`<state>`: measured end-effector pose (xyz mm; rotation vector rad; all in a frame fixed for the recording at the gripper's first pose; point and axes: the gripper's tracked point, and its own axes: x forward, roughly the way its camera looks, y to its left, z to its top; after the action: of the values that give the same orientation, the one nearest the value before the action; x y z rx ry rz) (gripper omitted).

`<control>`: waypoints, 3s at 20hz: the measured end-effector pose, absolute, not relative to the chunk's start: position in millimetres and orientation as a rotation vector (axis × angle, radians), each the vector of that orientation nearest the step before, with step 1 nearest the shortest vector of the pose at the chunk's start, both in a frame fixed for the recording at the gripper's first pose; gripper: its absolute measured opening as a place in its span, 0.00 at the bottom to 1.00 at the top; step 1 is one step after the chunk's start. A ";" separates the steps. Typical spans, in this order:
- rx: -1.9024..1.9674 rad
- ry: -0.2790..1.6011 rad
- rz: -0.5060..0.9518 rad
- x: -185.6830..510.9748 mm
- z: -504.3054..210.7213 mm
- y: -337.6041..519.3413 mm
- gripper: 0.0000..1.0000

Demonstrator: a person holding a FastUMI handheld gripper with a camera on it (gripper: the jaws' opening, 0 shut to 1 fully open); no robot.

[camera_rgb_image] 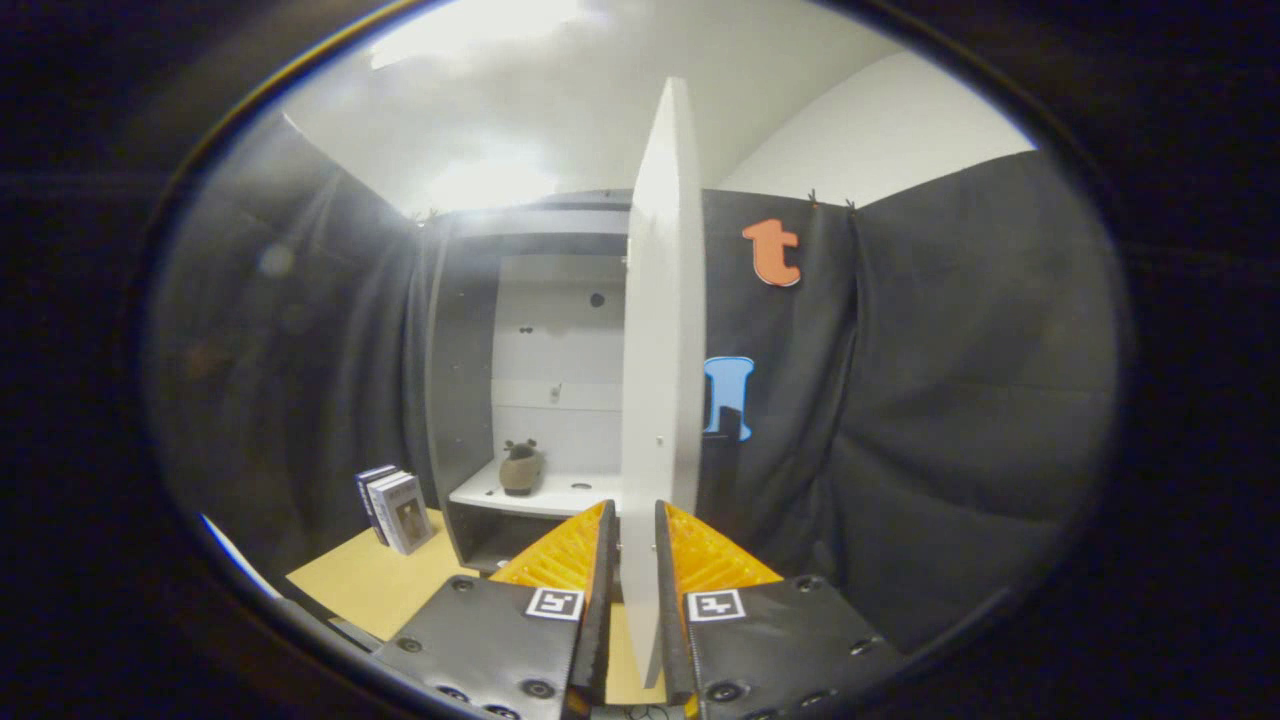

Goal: Open the shoe cabinet door, grab the shoes and put them into the shoe cabinet, then close the shoe cabinet door.

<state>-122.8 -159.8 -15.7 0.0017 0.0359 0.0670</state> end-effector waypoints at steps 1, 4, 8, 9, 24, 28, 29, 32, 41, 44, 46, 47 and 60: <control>0.017 0.026 0.088 -123.0 -14.9 -144.1 0.26; 0.051 0.036 0.139 -118.9 -28.7 -100.5 0.35; 0.079 0.084 0.209 -101.6 -66.9 -34.3 0.47; 0.086 0.097 0.221 -96.7 -77.1 -21.5 0.49; 0.049 0.478 0.212 -49.4 -379.7 78.4 0.58; -0.004 0.566 0.218 -41.9 -450.1 80.4 0.58; -0.017 0.589 0.221 -40.6 -462.7 80.2 0.58; -0.047 0.645 0.226 -37.1 -494.4 77.6 0.58; -0.183 0.884 0.222 -46.5 -544.5 71.2 0.36; -0.215 0.918 0.231 -45.7 -547.8 73.4 0.38; -0.238 0.938 0.219 -45.5 -551.0 71.0 0.31; -0.238 0.942 0.220 -45.4 -547.5 72.9 0.27; -0.242 0.938 0.222 -42.5 -549.4 71.7 0.09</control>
<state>-42.5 71.7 -549.4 -0.2419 0.9382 0.2220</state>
